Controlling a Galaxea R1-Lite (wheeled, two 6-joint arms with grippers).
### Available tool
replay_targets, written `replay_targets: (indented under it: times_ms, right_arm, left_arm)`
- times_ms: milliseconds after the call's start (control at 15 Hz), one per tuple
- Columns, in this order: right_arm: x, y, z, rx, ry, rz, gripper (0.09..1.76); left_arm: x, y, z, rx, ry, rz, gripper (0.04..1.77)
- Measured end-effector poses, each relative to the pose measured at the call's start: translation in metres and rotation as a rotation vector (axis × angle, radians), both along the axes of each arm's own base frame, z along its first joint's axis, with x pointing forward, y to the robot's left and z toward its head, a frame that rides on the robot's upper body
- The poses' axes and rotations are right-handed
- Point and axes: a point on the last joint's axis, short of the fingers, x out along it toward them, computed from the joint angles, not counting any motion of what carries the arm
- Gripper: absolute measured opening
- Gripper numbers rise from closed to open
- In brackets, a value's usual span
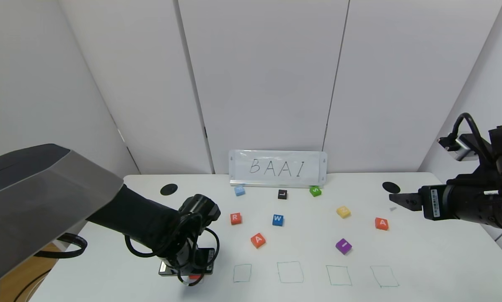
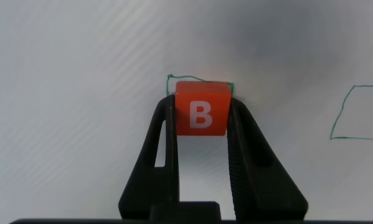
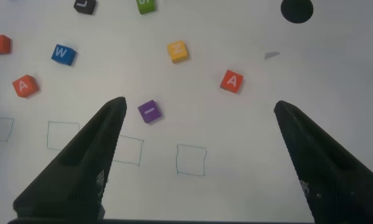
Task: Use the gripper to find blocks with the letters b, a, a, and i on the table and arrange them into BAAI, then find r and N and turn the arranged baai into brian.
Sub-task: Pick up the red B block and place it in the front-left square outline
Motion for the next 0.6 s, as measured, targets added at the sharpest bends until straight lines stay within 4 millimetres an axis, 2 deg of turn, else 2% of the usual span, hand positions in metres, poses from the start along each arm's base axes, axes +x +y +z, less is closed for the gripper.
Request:
replay_targets:
  times_ms: [533, 600]
  right_arm:
    - [-0.0002, 0.0002, -0.0004, 0.000, 0.001, 0.001, 1.71]
    - [-0.0002, 0.0001, -0.0005, -0.002, 0.002, 0.001, 1.71]
  left_arm:
    - [-0.0044, 0.0016, -0.0026, 0.003, 0.012, -0.002, 0.51]
    - [-0.0045, 0.0015, -0.0027, 0.003, 0.013, -0.002, 0.58]
